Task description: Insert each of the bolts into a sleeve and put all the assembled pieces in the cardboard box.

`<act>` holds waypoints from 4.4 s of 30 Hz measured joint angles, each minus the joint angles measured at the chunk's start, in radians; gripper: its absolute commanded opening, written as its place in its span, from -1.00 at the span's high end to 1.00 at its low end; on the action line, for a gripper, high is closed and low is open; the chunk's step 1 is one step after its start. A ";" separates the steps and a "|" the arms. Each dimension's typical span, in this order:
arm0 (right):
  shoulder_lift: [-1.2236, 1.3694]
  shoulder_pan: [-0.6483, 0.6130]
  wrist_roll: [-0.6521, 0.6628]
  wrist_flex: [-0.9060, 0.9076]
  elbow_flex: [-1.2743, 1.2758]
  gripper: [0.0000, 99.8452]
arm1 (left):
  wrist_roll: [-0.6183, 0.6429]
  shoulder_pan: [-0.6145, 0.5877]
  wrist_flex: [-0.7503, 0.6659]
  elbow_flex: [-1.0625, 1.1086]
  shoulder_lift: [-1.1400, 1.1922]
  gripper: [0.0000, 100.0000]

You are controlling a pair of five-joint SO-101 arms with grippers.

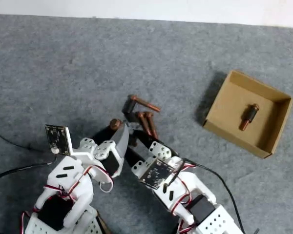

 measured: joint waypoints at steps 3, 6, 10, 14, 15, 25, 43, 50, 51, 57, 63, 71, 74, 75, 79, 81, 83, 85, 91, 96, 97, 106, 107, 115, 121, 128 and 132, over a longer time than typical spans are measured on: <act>0.000 0.003 0.000 0.000 0.000 0.99 | 0.000 0.000 0.000 0.006 0.000 0.48; -0.002 0.012 -0.003 0.000 0.000 0.99 | 0.000 0.000 0.000 0.044 0.002 0.16; -0.003 0.044 -0.003 0.005 0.000 0.99 | 0.068 -0.006 0.006 0.064 0.003 -0.05; -0.003 0.038 -0.002 0.005 0.000 0.99 | 0.186 -0.087 0.009 0.064 0.011 -0.05; -0.003 0.038 -0.002 0.005 0.000 0.99 | 0.224 -0.126 0.009 0.058 0.012 -0.05; -0.003 0.060 -0.002 0.005 0.000 0.99 | 0.362 -0.341 -0.083 0.080 0.012 -0.05; -0.002 0.750 -0.212 -0.057 -0.017 0.99 | 0.114 -0.348 -0.411 0.261 0.014 0.90; 0.338 0.890 -0.227 -0.057 -0.282 0.99 | 0.049 -0.348 -0.411 0.261 0.014 0.90; 0.434 0.913 -0.227 -0.057 -0.350 0.99 | 0.049 -0.348 -0.411 0.261 0.014 0.90; 1.122 1.011 -0.236 -0.052 -0.821 0.99 | 0.049 -0.348 -0.411 0.261 0.014 0.90; 1.748 1.045 -0.236 0.187 -1.293 0.99 | 0.043 -0.348 -0.411 0.261 0.014 0.90; 2.120 1.042 -0.354 0.468 -1.659 0.91 | 0.043 -0.348 -0.411 0.261 0.014 0.89; 2.128 1.043 -0.371 0.517 -1.695 0.72 | 0.043 -0.348 -0.411 0.261 0.014 0.89; 2.128 1.037 -0.373 0.529 -1.700 0.68 | 0.043 -0.348 -0.411 0.261 0.014 0.89; 2.128 0.990 -0.373 0.545 -1.714 0.65 | 0.043 -0.348 -0.411 0.261 0.014 0.89; 2.128 0.964 -0.373 0.545 -1.715 0.65 | 0.043 -0.348 -0.411 0.261 0.014 0.89; 2.128 0.944 -0.374 0.574 -1.723 0.65 | 0.043 -0.348 -0.411 0.261 0.014 0.89; 2.127 0.928 -0.376 0.624 -1.735 0.65 | 0.043 -0.348 -0.411 0.261 0.014 0.89; 2.018 0.818 -0.376 0.755 -1.761 0.65 | 0.043 -0.348 -0.411 0.261 0.014 0.89; 1.800 0.657 -0.376 0.790 -1.705 0.65 | 0.043 -0.348 -0.411 0.261 0.014 0.89; 1.752 0.624 -0.376 0.790 -1.671 0.65 | 0.043 -0.348 -0.411 0.261 0.014 0.89; 1.479 0.249 -0.376 0.698 -1.332 0.65 | 0.044 -0.420 -0.411 0.261 0.014 0.90; 1.476 0.218 -0.376 0.664 -1.301 0.65 | 0.044 -0.431 -0.411 0.261 0.014 0.90; 1.666 0.077 -0.493 0.473 -1.234 0.65 | 0.149 -0.574 -0.411 0.261 0.014 0.90; 1.900 0.058 -0.434 0.465 -1.343 0.65 | 0.153 -0.588 -0.411 0.261 0.014 0.90; 1.938 0.057 -0.419 0.465 -1.379 0.65 | 0.158 -0.588 -0.411 0.261 0.014 0.90; 1.938 0.058 -0.419 0.465 -1.379 0.65 | 0.158 -0.588 -0.411 0.261 0.014 0.90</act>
